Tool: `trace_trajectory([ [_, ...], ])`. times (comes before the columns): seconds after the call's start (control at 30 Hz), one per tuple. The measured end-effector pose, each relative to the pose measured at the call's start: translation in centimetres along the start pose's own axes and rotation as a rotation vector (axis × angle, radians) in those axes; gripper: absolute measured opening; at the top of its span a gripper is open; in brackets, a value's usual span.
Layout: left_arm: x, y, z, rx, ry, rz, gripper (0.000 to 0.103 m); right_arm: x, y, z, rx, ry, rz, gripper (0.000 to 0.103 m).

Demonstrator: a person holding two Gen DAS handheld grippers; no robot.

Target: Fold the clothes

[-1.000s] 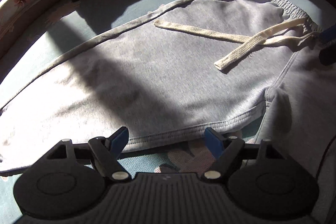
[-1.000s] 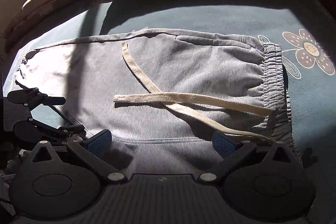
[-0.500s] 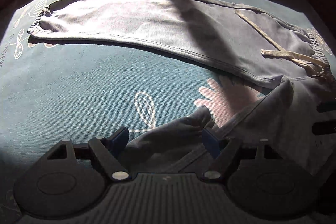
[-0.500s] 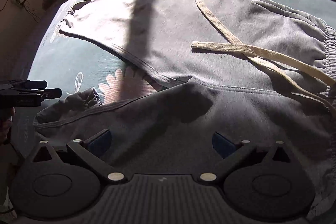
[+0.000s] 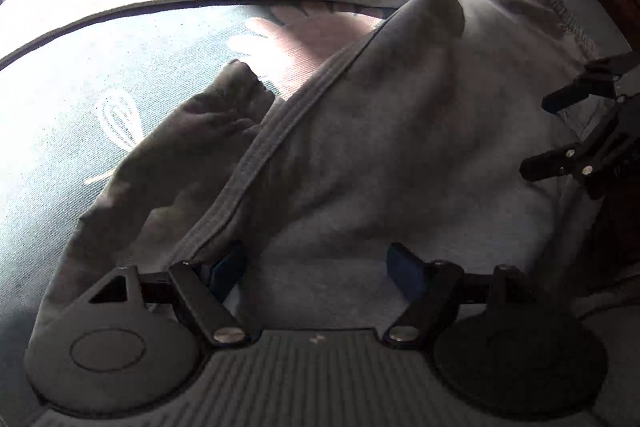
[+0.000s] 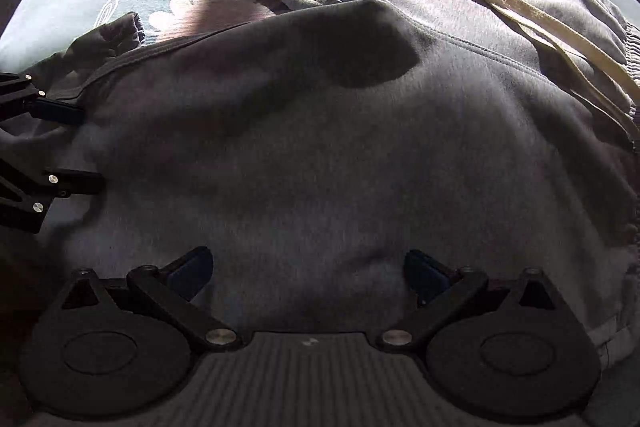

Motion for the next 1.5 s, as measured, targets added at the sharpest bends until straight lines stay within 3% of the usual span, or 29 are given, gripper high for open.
trace_trajectory([
  [0.13,2.5,-0.4,-1.6,-0.081,-0.045,0.087,0.077,1.0,-0.3,0.5,-0.084,-0.061,0.027,0.103],
  [0.27,2.7,-2.4,-5.1,-0.158,-0.101,0.130,0.077,2.2,-0.5,0.4,-0.113,-0.159,0.063,0.103],
  [0.37,1.9,-4.2,-6.9,-0.211,-0.129,0.134,0.077,0.6,-0.8,1.8,-0.123,-0.129,0.107,0.103],
  [0.43,1.8,-5.5,-7.6,-0.258,-0.155,0.132,0.077,0.2,-0.1,3.4,-0.054,-0.123,0.167,0.103],
  [0.5,2.0,-6.9,-7.8,-0.290,-0.167,0.140,0.077,0.3,1.0,4.7,0.001,-0.082,0.159,0.103],
  [0.6,2.2,-8.9,-8.0,-0.302,-0.166,0.176,0.077,2.3,0.8,4.5,0.003,-0.144,0.144,0.103],
  [0.8,2.3,-13.4,-9.1,-0.358,-0.208,0.230,0.077,5.2,-6.6,0.8,-0.128,-0.313,0.231,0.103],
  [0.93,1.4,-17.8,-9.5,-0.433,-0.222,0.338,0.077,3.3,-11.0,1.8,-0.236,-0.240,0.179,0.103],
  [1.03,0.0,-21.0,-8.8,-0.524,-0.199,0.384,0.077,3.6,-12.4,4.1,-0.278,-0.245,0.183,0.103],
  [1.1,-1.4,-22.4,-7.7,-0.585,-0.157,0.390,0.077,4.2,-13.0,5.2,-0.276,-0.234,0.197,0.103],
  [1.13,-2.7,-22.9,-6.9,-0.591,-0.090,0.380,0.077,4.5,-13.4,5.4,-0.291,-0.228,0.202,0.103],
  [1.17,-2.8,-23.3,-6.4,-0.599,-0.085,0.382,0.082,4.9,-13.8,5.3,-0.312,-0.235,0.196,0.103],
  [1.23,-2.4,-23.8,-5.8,-0.614,-0.080,0.392,0.085,6.0,-14.7,4.5,-0.348,-0.271,0.182,0.103],
  [1.37,-1.2,-23.8,-4.9,-0.608,-0.013,0.416,0.085,7.4,-15.8,-0.4,-0.297,-0.377,0.148,0.103],
  [1.5,-0.5,-22.8,-5.8,-0.567,-0.036,0.384,0.085,6.2,-16.1,-5.8,-0.208,-0.417,0.091,0.103],
])
Point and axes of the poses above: each gripper's, at about its wrist camera, not at the fingertips, and x roughly against the way its jaws point, y to its left, z to its underside, the point moved 10 cm from there along -x, roughly the way its jaws point, and after that the axes turned 6 degrees about -z, right-handed, at the moved point
